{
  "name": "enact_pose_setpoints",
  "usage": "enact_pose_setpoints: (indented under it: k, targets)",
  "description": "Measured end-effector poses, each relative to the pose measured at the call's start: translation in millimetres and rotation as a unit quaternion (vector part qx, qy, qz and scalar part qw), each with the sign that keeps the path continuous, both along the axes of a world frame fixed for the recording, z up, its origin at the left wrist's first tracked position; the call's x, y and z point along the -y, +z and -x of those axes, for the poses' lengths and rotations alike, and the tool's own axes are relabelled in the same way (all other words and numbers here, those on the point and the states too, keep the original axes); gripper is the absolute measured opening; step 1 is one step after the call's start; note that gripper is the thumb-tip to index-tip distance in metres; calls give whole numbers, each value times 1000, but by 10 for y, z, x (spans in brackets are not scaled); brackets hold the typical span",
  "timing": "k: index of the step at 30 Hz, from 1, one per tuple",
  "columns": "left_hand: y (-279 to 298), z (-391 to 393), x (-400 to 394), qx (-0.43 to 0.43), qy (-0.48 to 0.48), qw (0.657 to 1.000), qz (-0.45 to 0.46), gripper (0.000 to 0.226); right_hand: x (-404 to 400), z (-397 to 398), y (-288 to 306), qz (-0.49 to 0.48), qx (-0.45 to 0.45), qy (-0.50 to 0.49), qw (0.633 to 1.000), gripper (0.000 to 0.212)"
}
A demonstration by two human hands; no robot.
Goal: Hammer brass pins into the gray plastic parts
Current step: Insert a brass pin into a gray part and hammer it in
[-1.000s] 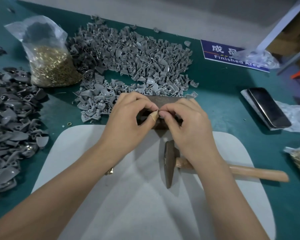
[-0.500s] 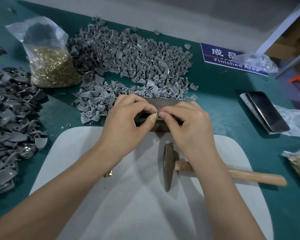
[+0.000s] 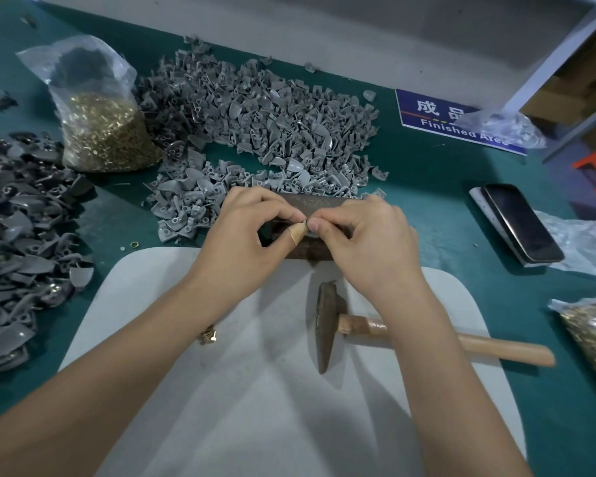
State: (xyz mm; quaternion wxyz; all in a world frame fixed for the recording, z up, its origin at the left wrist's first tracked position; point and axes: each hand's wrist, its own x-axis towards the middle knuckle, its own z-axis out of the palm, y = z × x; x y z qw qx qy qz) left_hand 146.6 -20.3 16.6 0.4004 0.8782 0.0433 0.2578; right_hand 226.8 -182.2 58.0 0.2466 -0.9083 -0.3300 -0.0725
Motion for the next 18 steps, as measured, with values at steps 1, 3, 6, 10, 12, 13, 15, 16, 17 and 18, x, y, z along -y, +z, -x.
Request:
enact_pose_setpoints:
  k: [1, 3, 6, 10, 12, 13, 15, 16, 17, 18]
  targets:
    - [0, 1, 0, -2, 0, 1000, 1, 7, 0, 4, 9, 8, 7, 0, 1000, 12]
    - [3, 3, 0, -6, 0, 1000, 2, 6, 11, 34, -3, 9, 20, -5, 1000, 13]
    - [11, 3, -4, -10, 2, 1000, 3, 7, 47, 83, -66, -7, 37, -7, 999, 14]
    - [28, -6, -15, -10, -2, 1000, -6, 6, 65, 52, -93, -34, 19, -11, 999, 11]
    - [24, -1, -14, -9, -1, 1000, -8, 7, 60, 36, -96, -50, -4, -17, 999, 10]
    - [22, 0, -15, -9, 0, 1000, -8, 7, 60, 32, -96, -63, -19, -22, 998, 8]
    - [18, 3, -16, -11, 2, 1000, -6, 8, 66, 25, -94, -77, -42, -30, 996, 4]
    - [19, 4, -17, -11, 3, 1000, -5, 9, 70, 24, -89, -76, -45, -29, 996, 3]
    - [22, 4, -18, -11, 3, 1000, -5, 8, 71, 27, -85, -71, -45, -27, 996, 3]
    - [25, 3, -17, -11, 3, 1000, -5, 8, 67, 32, -79, -63, -43, -28, 997, 3]
